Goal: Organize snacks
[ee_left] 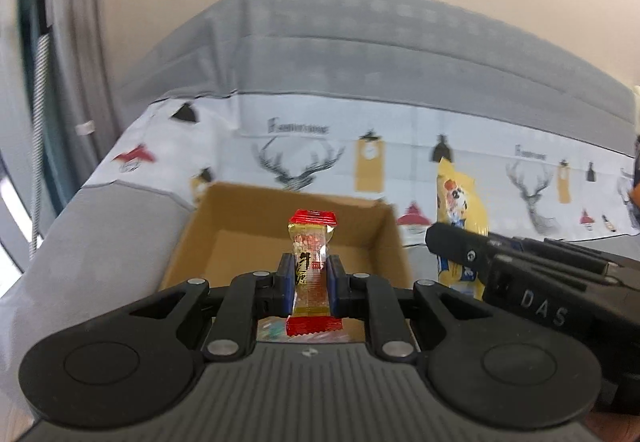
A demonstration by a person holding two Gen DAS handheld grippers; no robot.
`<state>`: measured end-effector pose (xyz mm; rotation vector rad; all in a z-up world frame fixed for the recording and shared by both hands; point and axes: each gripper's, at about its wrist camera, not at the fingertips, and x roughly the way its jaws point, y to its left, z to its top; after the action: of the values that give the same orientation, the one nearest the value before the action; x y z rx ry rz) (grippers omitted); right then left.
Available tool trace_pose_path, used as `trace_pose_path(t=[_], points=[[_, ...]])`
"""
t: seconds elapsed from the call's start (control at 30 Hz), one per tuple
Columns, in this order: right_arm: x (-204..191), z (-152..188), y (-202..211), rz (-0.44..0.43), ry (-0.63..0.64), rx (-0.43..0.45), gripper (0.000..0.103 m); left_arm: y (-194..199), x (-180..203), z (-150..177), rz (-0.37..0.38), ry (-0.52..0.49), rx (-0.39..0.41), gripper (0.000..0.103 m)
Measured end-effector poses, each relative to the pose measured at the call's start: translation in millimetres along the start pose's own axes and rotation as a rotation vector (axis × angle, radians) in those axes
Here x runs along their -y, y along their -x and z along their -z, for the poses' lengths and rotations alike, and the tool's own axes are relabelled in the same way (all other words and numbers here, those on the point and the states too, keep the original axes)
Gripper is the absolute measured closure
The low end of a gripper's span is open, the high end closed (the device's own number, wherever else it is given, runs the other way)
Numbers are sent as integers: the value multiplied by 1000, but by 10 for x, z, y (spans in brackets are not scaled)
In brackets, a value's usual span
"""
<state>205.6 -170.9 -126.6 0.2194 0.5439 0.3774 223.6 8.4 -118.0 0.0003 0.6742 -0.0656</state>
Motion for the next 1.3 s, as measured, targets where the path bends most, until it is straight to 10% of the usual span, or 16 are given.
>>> trace_pose_path(t=[0.2, 0.5, 0.53, 0.6, 0.67, 0.77, 0.97, 1.3], points=[[-287, 391, -495, 69, 59, -133, 90, -454, -304, 393, -125, -35, -100, 86], [-157, 823, -889, 119, 42, -266, 86, -766, -488, 672, -66, 38, -247, 84], [-147, 823, -883, 126, 35, -273, 80, -739, -487, 641, -47, 54, -252, 71], [-126, 796, -829, 149, 13, -263, 51, -566, -466, 555, -31, 91, -234, 29], [-108, 722, -662, 155, 0, -227, 47, -262, -412, 449, -44, 94, -153, 7], [-120, 563, -320, 180, -18, -214, 46, 277, -296, 279, -43, 57, -56, 0], [-443, 310, 638, 176, -9, -123, 11, 1190, 53, 136, -48, -8, -19, 0], [-813, 281, 1780, 223, -54, -150, 3, 2132, 551, 304, -151, -58, 4, 0]])
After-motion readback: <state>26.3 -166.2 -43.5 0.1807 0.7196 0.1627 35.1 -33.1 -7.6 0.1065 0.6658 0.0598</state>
